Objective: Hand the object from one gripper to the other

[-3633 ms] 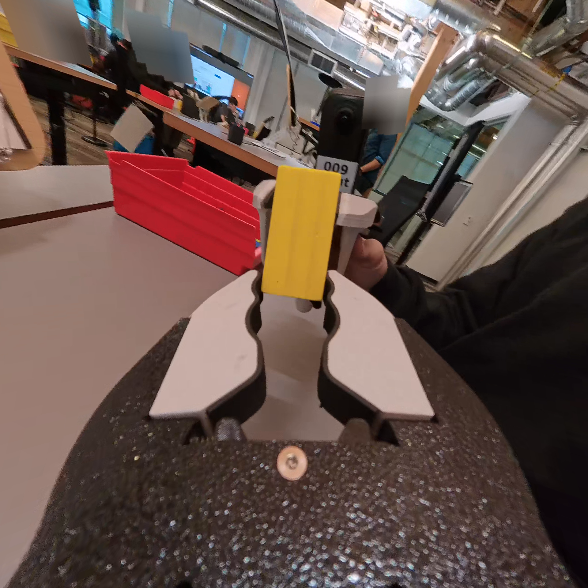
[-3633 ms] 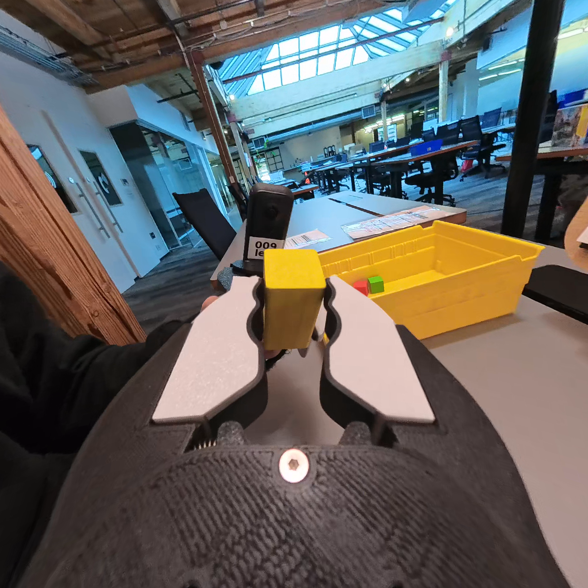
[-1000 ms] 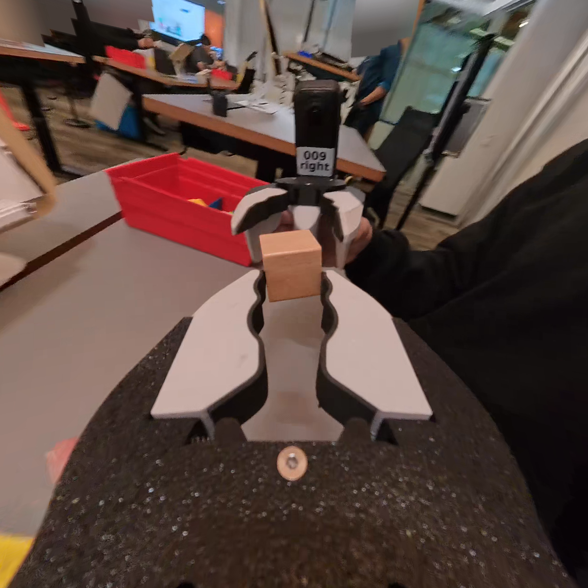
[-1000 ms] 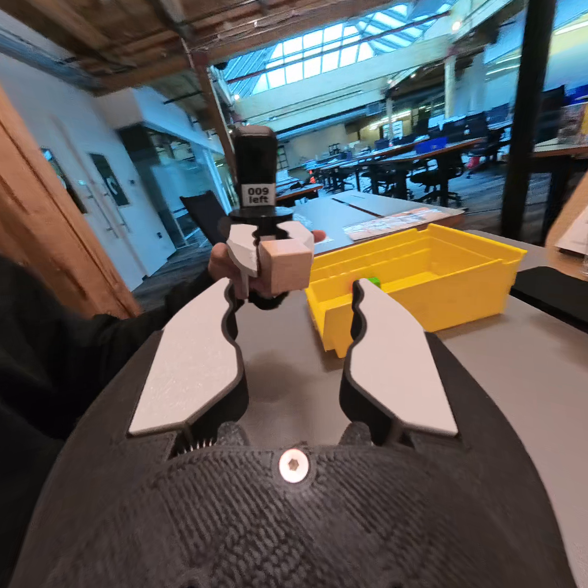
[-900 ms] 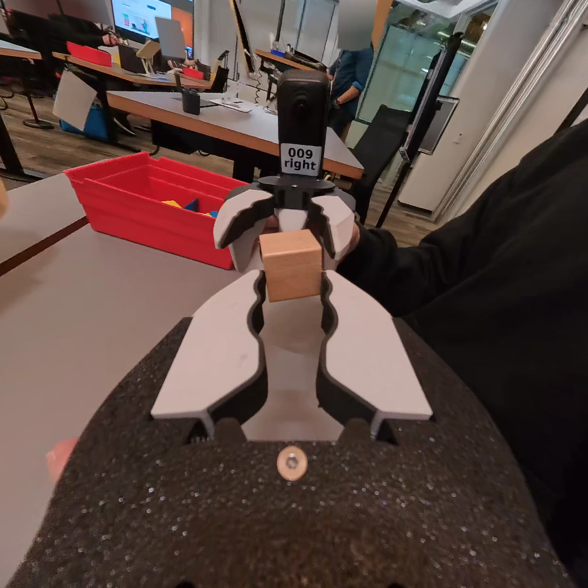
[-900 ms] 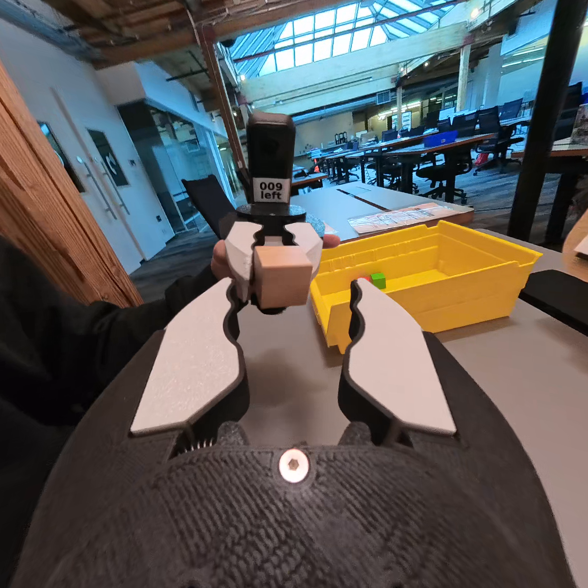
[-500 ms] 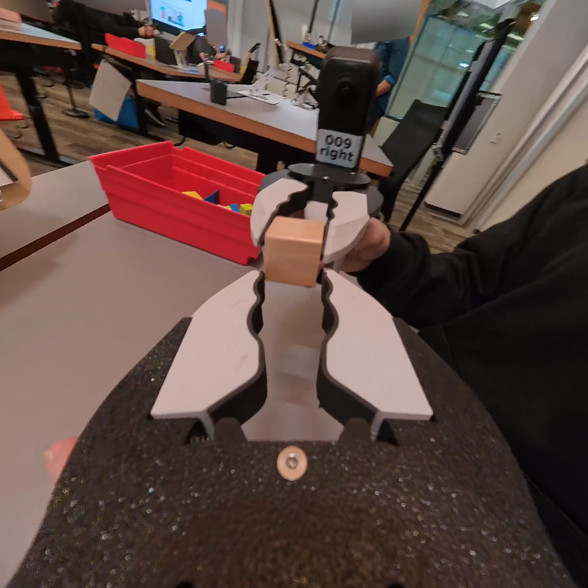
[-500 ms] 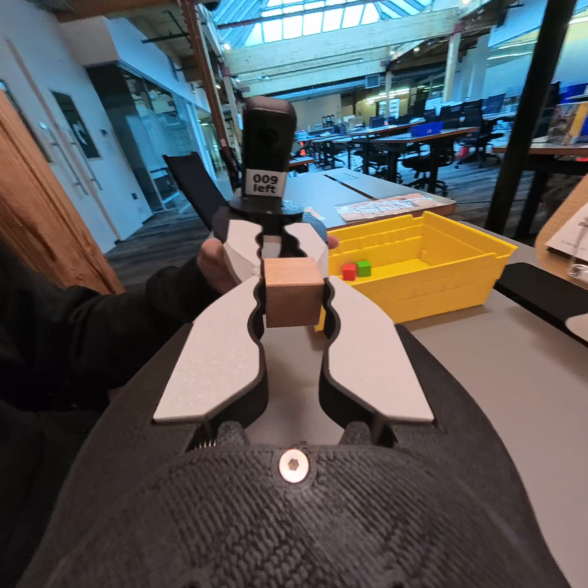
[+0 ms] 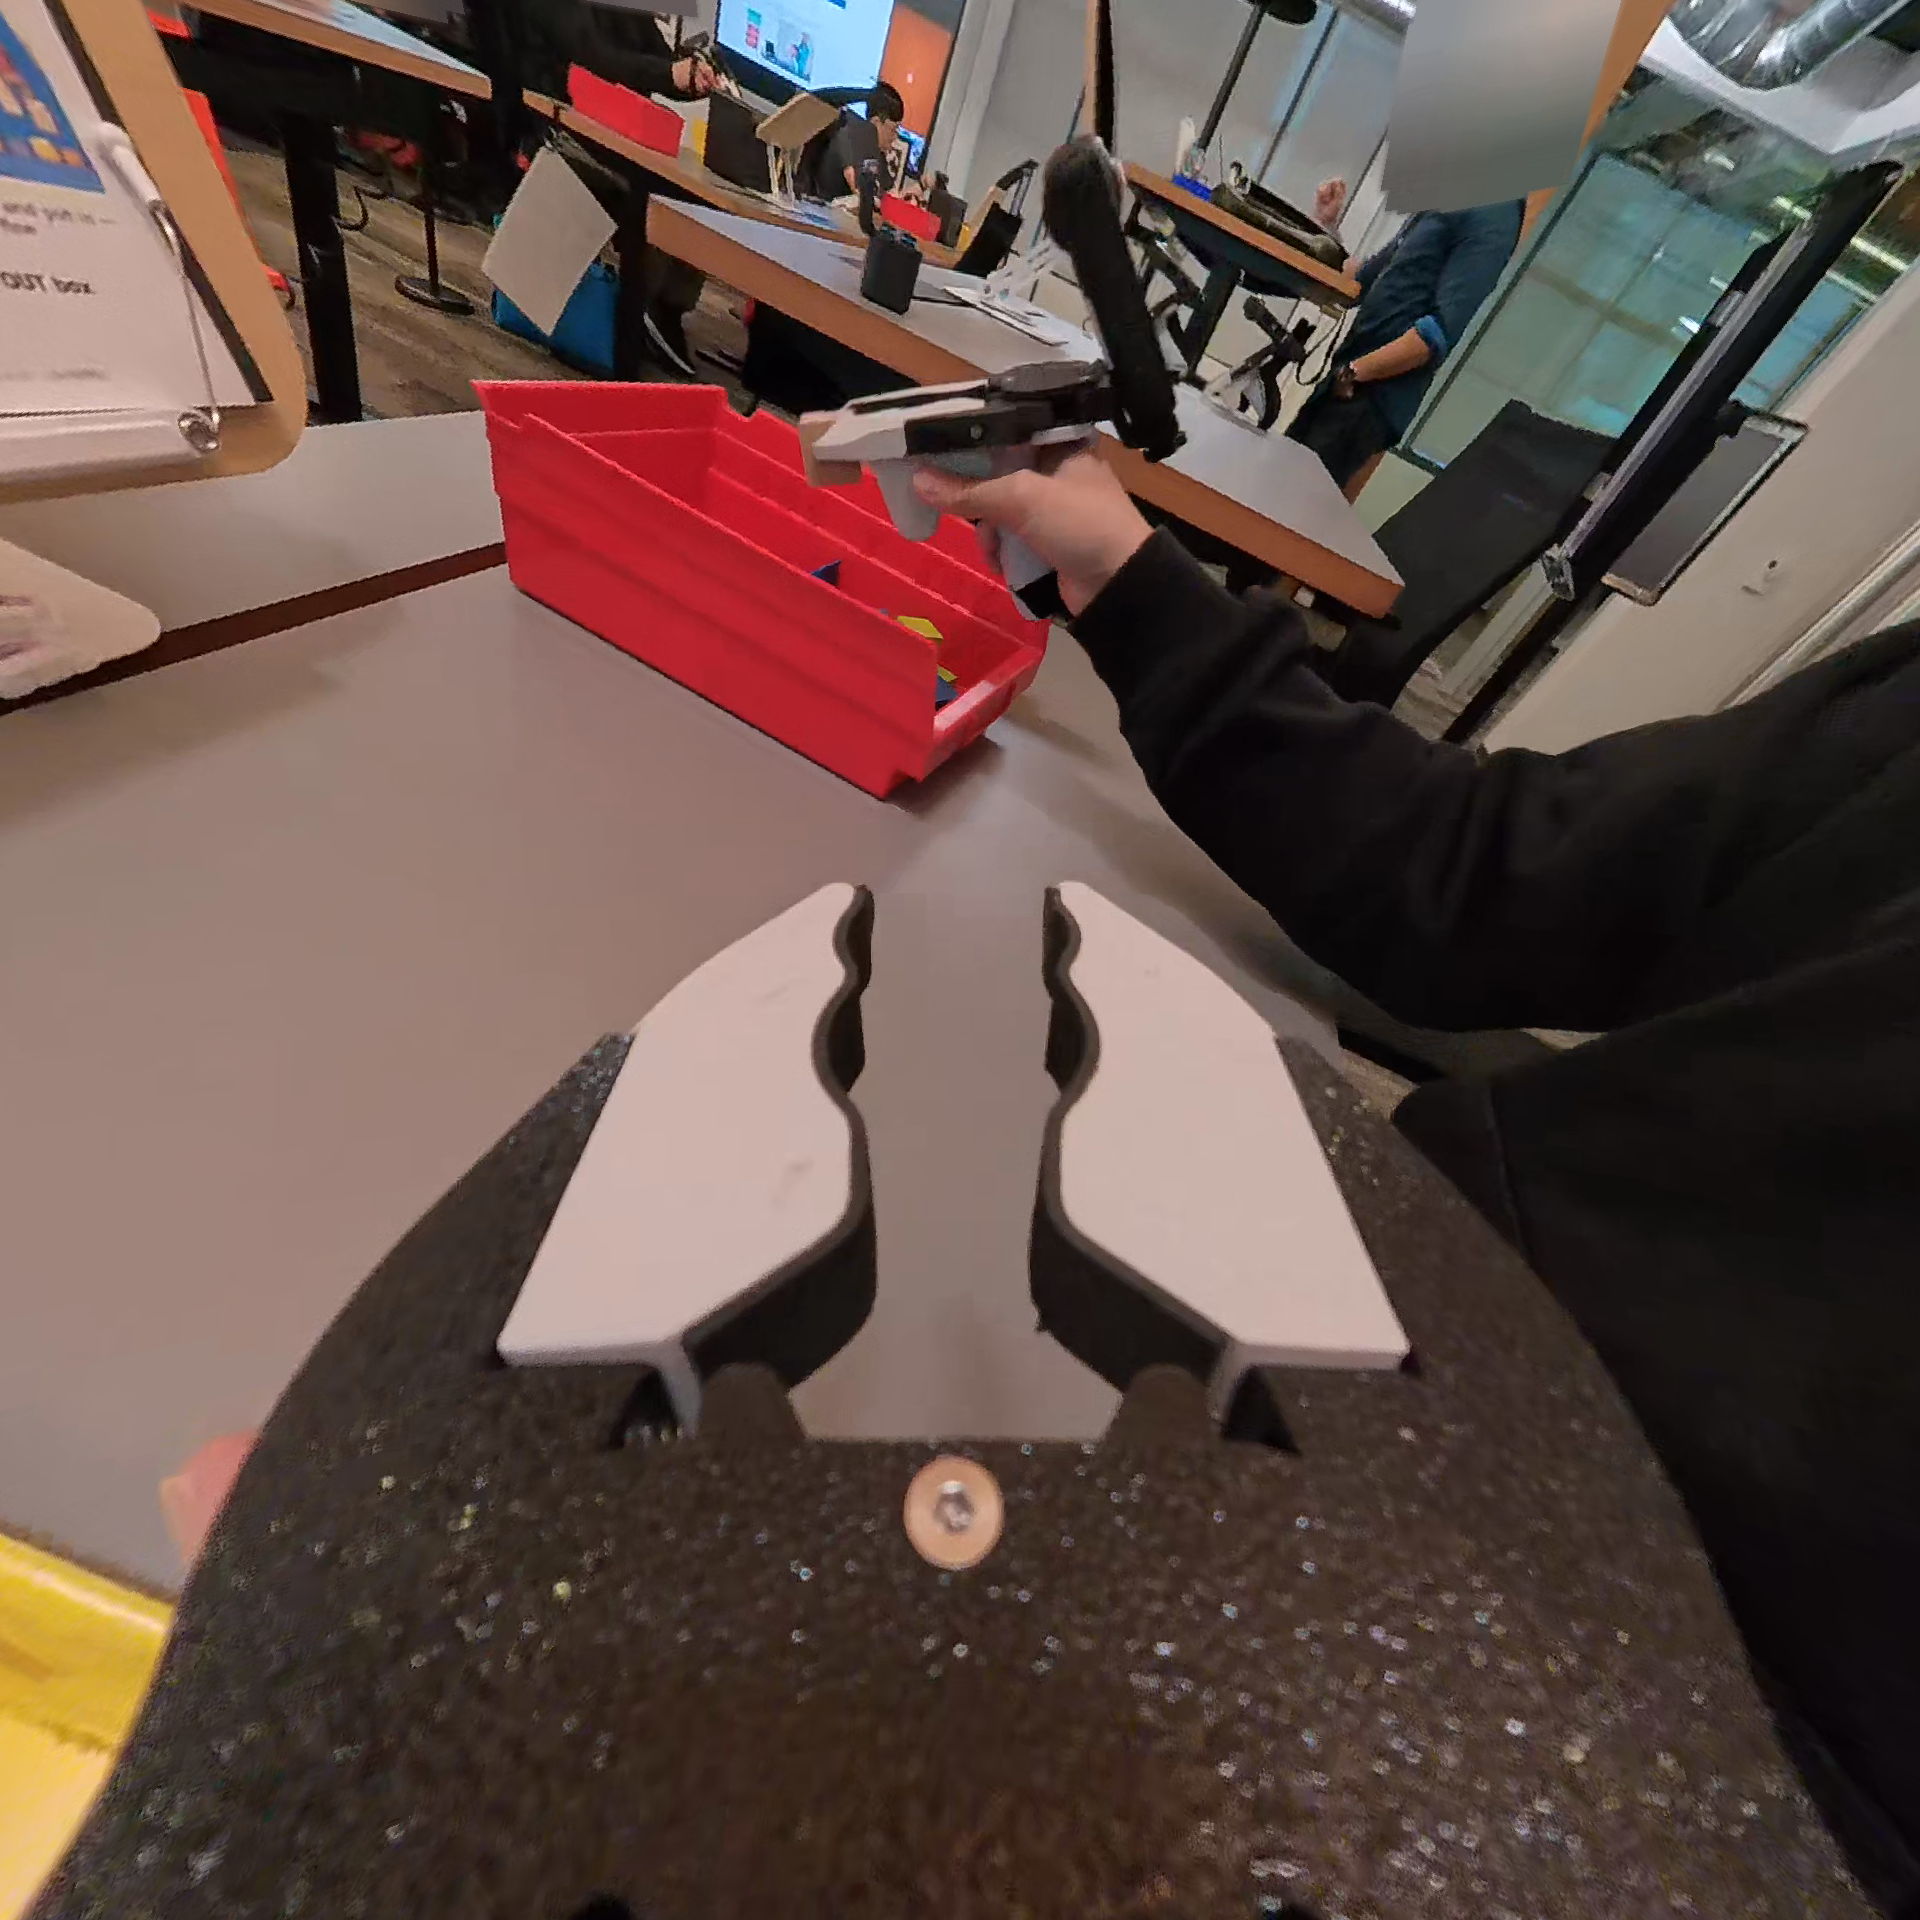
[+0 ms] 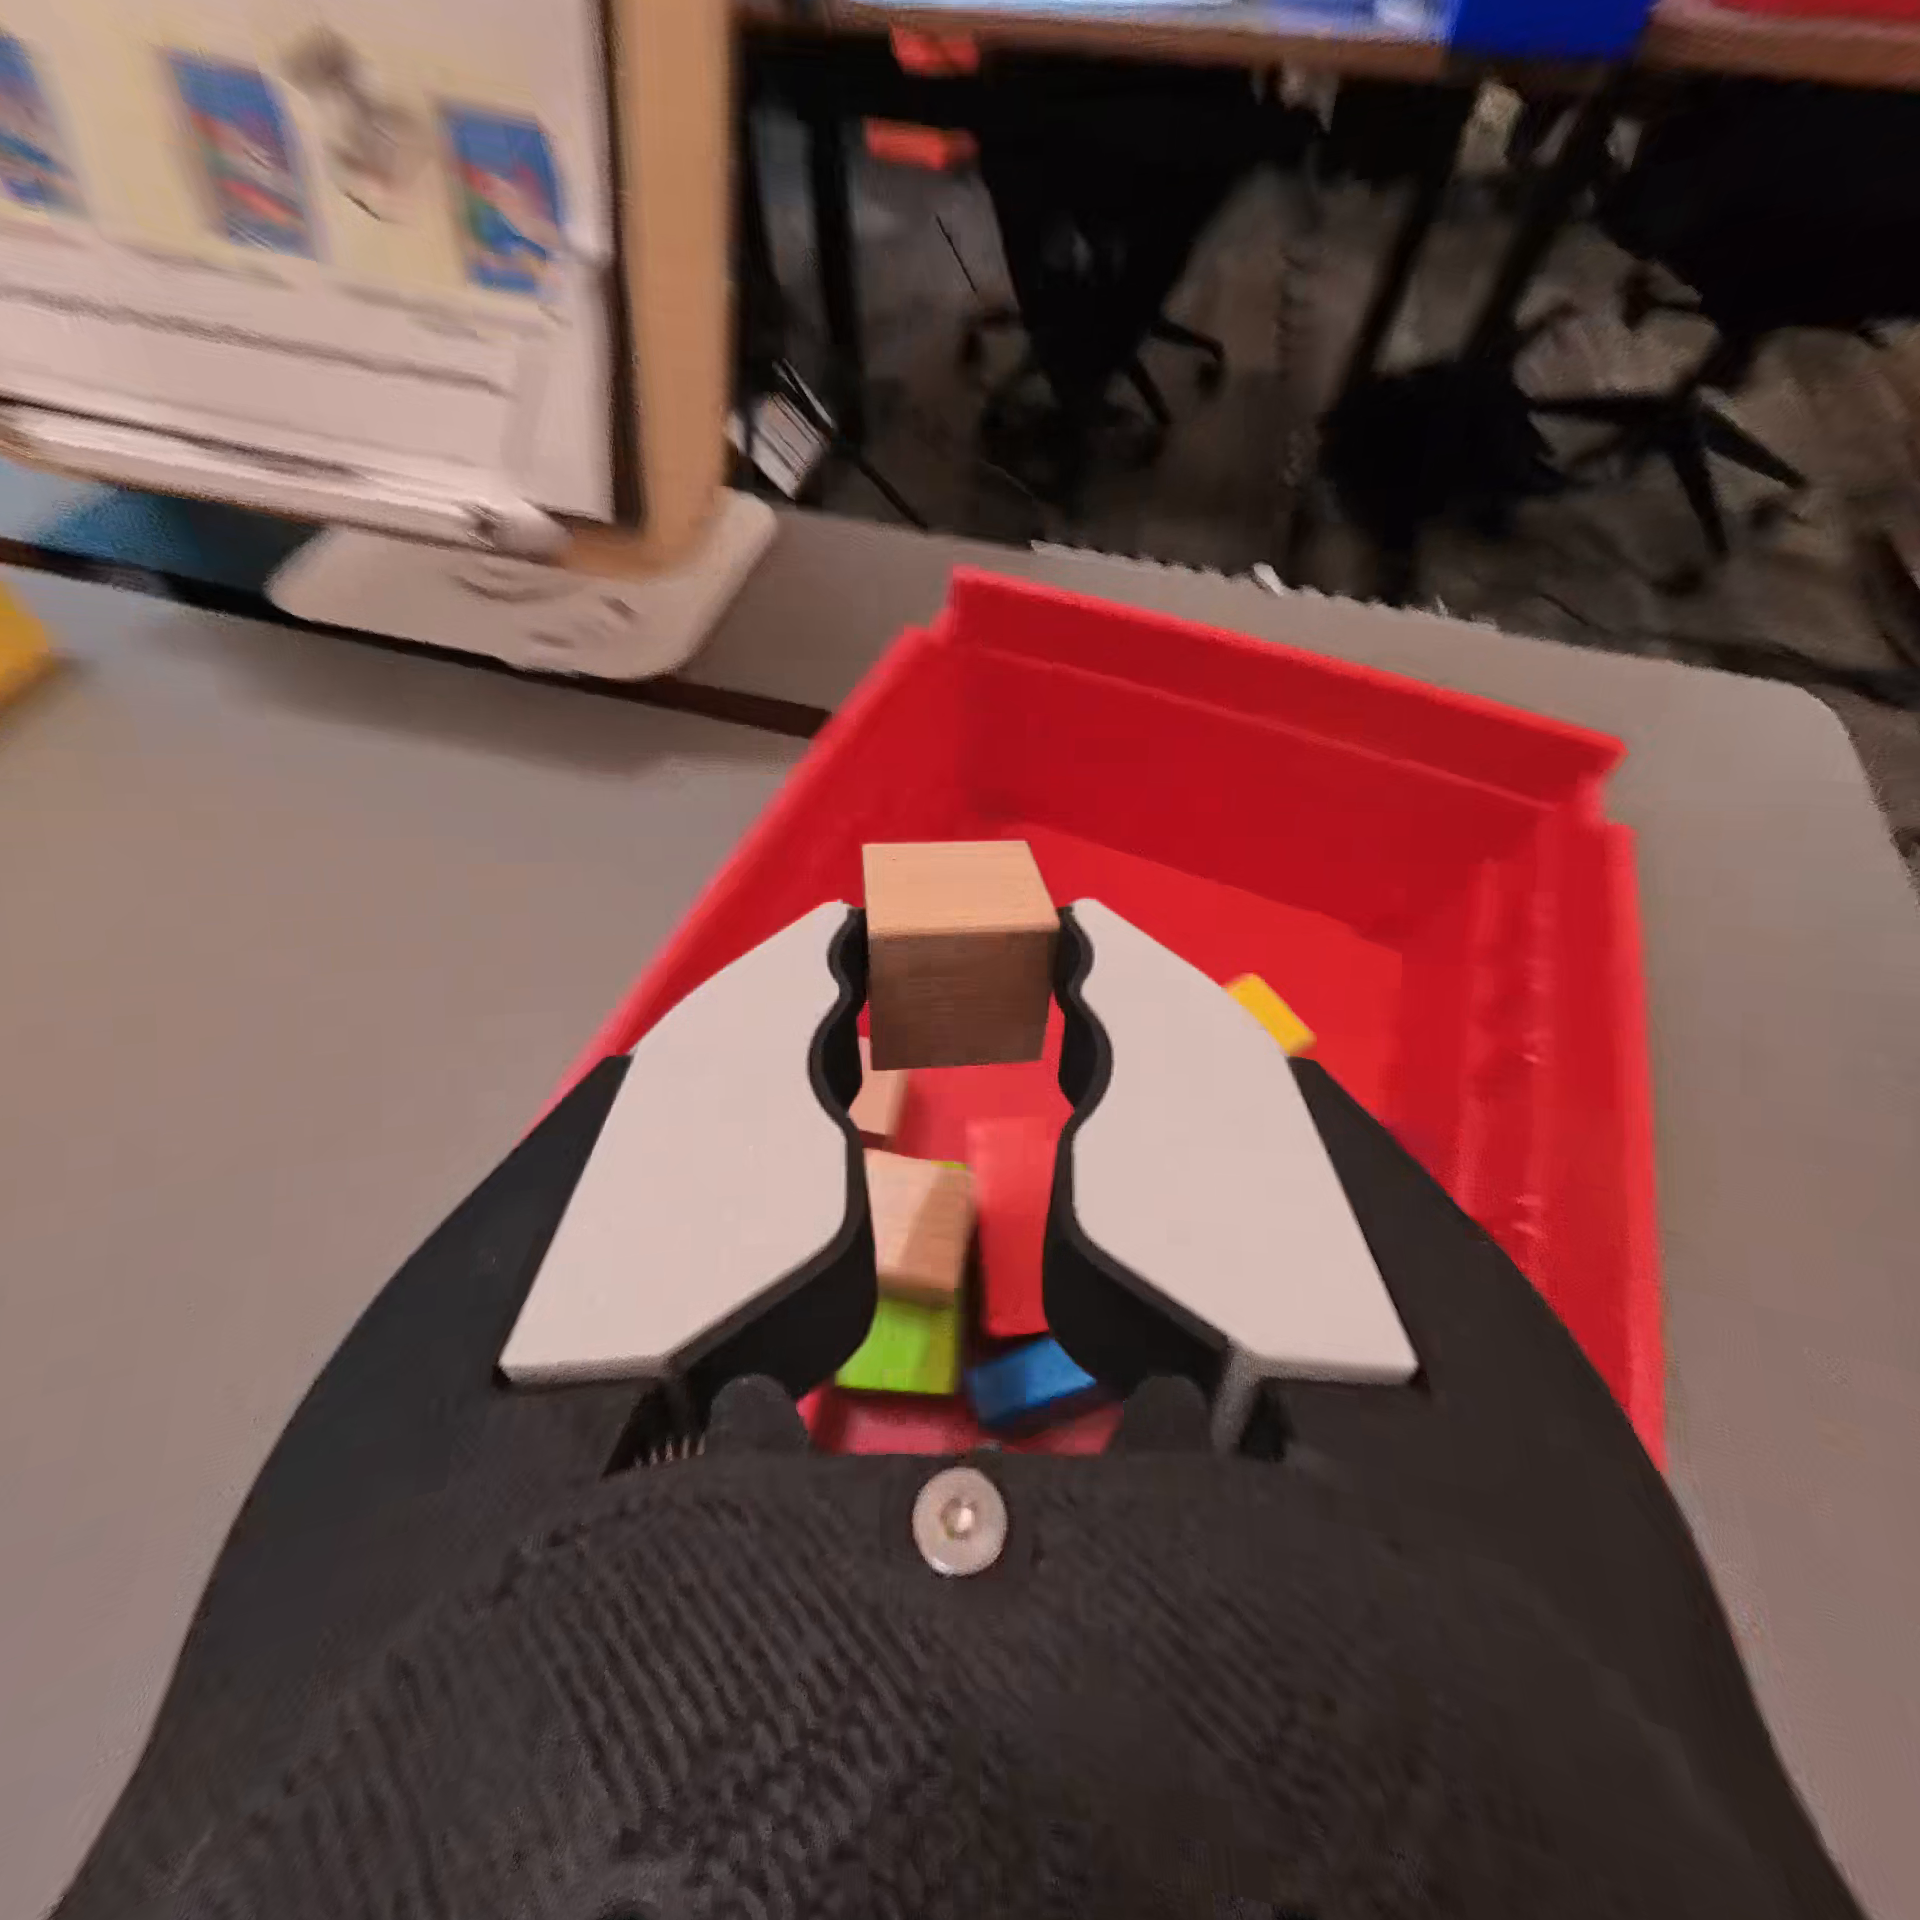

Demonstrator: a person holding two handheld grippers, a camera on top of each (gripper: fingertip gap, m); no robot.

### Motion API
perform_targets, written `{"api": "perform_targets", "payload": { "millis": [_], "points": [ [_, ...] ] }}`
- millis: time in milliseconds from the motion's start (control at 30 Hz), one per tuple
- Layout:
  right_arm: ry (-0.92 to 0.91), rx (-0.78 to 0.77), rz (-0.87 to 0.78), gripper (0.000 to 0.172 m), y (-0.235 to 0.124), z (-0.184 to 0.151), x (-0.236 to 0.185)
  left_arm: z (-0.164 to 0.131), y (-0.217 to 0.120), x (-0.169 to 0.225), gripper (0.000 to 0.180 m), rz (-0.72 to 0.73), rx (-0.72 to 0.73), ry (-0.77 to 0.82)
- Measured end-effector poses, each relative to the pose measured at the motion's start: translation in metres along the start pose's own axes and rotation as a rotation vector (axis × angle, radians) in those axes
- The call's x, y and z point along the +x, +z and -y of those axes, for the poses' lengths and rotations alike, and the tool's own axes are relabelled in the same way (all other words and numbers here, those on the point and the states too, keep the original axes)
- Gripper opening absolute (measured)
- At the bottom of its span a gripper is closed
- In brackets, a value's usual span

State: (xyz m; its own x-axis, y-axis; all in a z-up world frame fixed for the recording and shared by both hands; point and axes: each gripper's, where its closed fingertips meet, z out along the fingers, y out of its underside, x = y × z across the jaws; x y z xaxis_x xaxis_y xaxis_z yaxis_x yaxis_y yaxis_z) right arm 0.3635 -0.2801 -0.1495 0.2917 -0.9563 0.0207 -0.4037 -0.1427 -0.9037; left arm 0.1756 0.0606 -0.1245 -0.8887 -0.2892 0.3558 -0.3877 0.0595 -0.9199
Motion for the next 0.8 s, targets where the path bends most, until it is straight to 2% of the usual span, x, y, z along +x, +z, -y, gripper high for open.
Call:
{"api": "perform_targets", "payload": {
  "millis": [67, 233, 500, 567, 700, 800],
  "points": [
    [-0.007, -0.066, -0.045, 0.035, 0.015, -0.012, 0.021, 0.000, -0.003, -0.003, 0.030, 0.018, 0.014, -0.019],
    [-0.028, -0.169, -0.062, 0.035, 0.042, -0.030, 0.036, 0.001, -0.017, -0.007, 0.030, 0.056, 0.045, -0.051],
    [-0.102, -0.208, -0.028, 0.037, 0.048, -0.043, 0.019, -0.007, -0.054, -0.021, 0.031, 0.171, 0.045, -0.105],
    [-0.089, -0.175, -0.039, 0.052, 0.039, -0.037, 0.016, -0.008, -0.070, -0.033, 0.033, 0.244, 0.041, -0.139],
    [-0.097, -0.043, -0.072, 0.064, 0.003, -0.013, 0.004, -0.003, -0.116, -0.068, 0.041, 0.479, 0.061, -0.219],
    [-0.054, 0.056, -0.002, 0.067, -0.021, 0.001, -0.023, 0.005, -0.161, -0.099, 0.045, 0.703, 0.096, -0.323]
  ]
}}
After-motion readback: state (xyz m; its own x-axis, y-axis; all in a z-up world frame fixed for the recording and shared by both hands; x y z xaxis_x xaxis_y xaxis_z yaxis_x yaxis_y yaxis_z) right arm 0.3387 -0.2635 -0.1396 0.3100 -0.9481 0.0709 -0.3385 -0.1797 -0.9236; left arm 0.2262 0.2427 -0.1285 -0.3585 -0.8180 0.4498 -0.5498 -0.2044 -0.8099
